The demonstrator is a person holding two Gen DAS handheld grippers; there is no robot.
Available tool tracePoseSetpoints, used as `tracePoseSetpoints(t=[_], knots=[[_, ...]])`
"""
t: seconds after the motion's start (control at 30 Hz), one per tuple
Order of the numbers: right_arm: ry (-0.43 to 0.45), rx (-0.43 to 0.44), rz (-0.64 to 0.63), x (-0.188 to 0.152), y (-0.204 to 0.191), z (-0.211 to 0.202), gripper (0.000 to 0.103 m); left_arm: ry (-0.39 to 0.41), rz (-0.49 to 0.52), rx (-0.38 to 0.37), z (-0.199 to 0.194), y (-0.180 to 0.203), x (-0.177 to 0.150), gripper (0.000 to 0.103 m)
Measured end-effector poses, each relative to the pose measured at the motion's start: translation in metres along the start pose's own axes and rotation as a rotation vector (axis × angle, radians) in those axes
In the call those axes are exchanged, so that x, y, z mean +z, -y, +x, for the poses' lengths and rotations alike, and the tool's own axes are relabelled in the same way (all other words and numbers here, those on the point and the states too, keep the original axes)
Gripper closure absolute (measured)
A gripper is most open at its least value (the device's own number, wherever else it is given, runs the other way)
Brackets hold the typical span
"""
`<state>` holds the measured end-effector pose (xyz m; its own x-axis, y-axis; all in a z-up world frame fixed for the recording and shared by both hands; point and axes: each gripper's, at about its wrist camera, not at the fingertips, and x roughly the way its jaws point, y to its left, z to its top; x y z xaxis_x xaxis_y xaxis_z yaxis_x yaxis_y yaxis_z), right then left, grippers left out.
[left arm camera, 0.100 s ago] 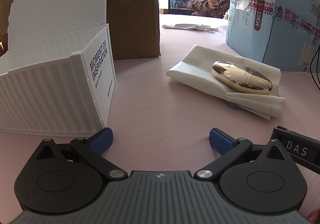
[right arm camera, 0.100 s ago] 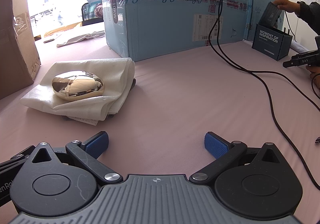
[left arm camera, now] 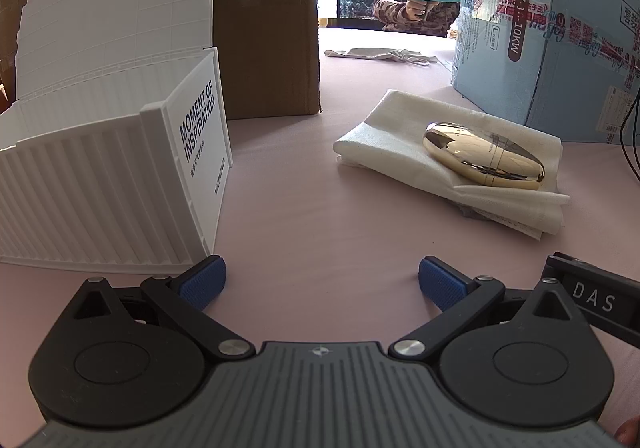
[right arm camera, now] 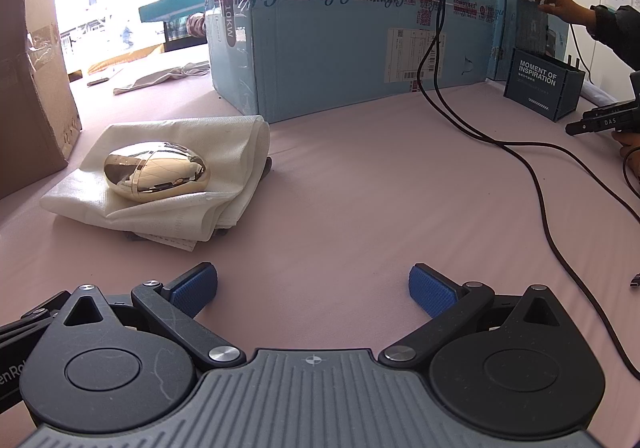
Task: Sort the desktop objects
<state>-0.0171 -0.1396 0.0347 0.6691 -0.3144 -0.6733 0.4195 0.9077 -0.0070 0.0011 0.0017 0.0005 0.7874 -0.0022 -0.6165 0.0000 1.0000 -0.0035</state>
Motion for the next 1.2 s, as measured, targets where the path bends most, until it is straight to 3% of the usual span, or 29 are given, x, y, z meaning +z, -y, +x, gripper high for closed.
tracePoseSetpoints(t=[1.2], knots=[[0.003, -0.006, -0.001, -0.0008, 0.0006, 0.0014, 0.0, -0.001, 0.007, 0.008, -0.0013, -0.0051, 0.002, 0.0]])
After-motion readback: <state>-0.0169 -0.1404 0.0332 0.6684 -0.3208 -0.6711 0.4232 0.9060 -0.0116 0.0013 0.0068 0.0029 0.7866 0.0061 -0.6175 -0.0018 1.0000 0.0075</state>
